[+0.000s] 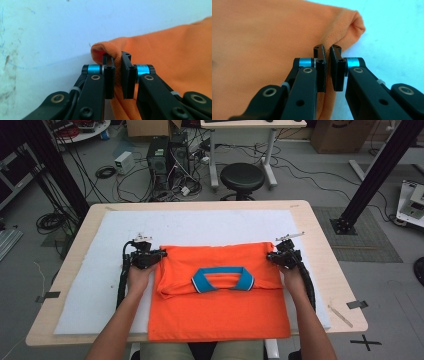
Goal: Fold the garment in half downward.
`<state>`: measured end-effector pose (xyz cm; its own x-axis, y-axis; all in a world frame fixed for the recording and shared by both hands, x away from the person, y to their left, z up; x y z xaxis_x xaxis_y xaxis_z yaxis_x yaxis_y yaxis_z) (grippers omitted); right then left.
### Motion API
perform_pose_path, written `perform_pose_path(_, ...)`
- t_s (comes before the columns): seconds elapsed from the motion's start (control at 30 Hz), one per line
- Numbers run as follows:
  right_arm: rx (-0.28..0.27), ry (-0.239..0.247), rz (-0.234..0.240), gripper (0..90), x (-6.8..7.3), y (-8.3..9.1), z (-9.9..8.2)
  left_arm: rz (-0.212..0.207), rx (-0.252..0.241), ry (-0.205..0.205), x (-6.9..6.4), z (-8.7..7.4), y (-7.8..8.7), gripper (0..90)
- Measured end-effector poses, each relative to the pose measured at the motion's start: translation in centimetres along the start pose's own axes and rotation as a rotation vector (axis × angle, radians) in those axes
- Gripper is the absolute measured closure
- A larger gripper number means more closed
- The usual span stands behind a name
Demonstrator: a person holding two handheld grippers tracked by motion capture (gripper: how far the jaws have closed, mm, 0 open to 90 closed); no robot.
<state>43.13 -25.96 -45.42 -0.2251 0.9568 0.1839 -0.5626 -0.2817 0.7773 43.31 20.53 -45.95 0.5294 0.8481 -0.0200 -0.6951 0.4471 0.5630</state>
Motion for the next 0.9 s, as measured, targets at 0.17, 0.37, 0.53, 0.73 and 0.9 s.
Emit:
perform_pose_path(0.17,-0.058,-0.038,-0.022,85.4,-0.7,-0.1,1.0,0.002,-0.037,0.011,0.7,1.3,-0.7,83.0)
perform_pose_path(0.37,-0.084,-0.063,-0.046,85.3,-1.3,-0.4,2.6,-0.003,-0.066,-0.016,1.3,2.8,-1.7,82.9)
perform_pose_path(0.53,-0.116,-0.083,-0.043,84.9,-1.3,-0.8,3.4,-0.003,-0.039,-0.013,1.9,3.2,-2.3,82.4)
perform_pose_path(0.73,-0.129,-0.067,-0.025,58.0,-0.5,-0.1,3.1,-0.034,-0.034,-0.033,1.0,3.2,-1.5,51.6)
perform_pose_path(0.9,-0.137,-0.019,0.047,47.2,1.1,1.4,2.7,-0.103,-0.059,-0.088,-0.8,3.9,-0.5,45.3)
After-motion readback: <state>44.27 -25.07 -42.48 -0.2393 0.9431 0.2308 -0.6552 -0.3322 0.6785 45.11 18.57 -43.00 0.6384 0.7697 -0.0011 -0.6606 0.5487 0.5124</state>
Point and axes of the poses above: each handheld gripper's, and its own axes: y roughly backward along the jaws, z roughly out of its top, x roughly to its left, the point moved 2 cm from there along -y, roughly forward along the jaws, and after that the axes turned 14 degrees about -y, right-handed, at the moved point
